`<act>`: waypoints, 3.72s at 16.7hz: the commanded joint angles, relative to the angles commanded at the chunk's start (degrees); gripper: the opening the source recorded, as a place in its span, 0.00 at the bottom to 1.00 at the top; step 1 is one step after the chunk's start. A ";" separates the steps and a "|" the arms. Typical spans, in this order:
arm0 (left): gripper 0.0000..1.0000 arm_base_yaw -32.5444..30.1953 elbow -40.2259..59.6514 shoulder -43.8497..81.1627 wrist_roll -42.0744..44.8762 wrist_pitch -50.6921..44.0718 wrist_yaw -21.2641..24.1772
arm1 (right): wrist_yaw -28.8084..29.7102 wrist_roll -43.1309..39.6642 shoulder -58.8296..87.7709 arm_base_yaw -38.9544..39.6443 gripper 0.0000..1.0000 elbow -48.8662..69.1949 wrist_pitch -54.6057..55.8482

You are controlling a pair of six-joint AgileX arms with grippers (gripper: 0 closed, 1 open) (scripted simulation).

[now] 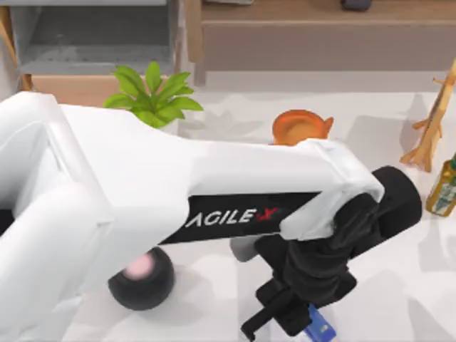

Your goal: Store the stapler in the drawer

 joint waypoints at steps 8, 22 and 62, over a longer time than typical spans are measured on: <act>0.00 8.03 8.31 -4.77 11.68 -3.94 -0.52 | 0.00 0.00 0.00 0.00 1.00 0.00 0.00; 0.00 63.55 44.50 5.82 79.06 -19.92 -7.83 | 0.00 0.00 0.00 0.00 1.00 0.00 0.00; 0.68 81.66 56.21 31.25 120.25 -25.20 1.08 | 0.00 0.00 0.00 0.00 1.00 0.00 0.00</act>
